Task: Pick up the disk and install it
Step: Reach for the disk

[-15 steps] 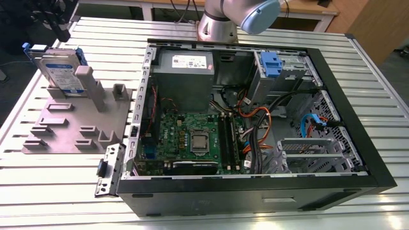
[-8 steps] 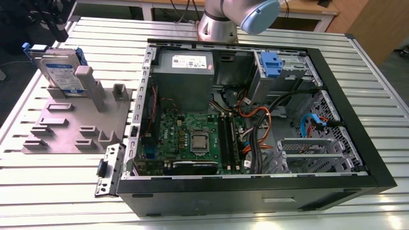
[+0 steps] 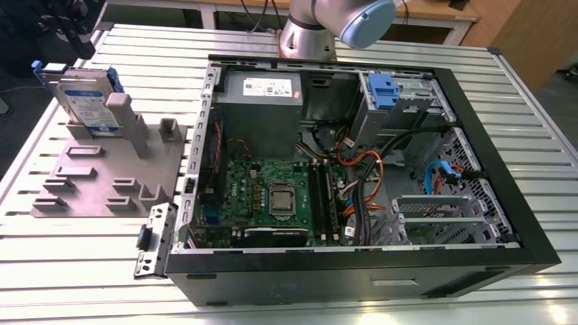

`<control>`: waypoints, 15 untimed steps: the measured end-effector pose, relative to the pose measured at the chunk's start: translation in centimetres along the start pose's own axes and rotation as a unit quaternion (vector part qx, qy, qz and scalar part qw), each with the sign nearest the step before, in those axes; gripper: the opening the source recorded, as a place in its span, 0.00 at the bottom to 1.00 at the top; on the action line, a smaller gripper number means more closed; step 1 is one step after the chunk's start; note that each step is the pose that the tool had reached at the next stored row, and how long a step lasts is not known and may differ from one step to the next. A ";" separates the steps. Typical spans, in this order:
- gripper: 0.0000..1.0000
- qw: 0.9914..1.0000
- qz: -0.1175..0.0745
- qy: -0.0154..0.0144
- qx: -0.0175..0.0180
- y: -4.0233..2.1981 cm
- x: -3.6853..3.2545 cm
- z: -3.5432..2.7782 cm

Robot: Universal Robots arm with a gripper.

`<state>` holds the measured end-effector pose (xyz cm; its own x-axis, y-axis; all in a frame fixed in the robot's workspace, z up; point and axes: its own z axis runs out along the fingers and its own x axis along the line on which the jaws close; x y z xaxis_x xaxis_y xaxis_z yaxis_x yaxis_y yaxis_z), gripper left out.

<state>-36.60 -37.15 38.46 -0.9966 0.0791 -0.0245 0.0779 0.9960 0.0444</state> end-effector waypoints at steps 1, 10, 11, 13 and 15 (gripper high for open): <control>0.11 1.000 0.000 0.000 0.000 0.00 0.00 0.00; 0.11 1.000 0.000 0.000 0.000 0.90 2.92 0.40; 0.11 1.000 0.000 0.000 0.000 0.94 3.29 0.44; 0.11 1.000 0.000 0.000 0.000 0.91 3.90 0.50; 0.11 1.000 0.000 0.000 0.000 0.90 4.02 0.53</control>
<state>-40.53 -35.92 37.87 -0.9966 0.0790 -0.0241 0.0779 0.9960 0.0444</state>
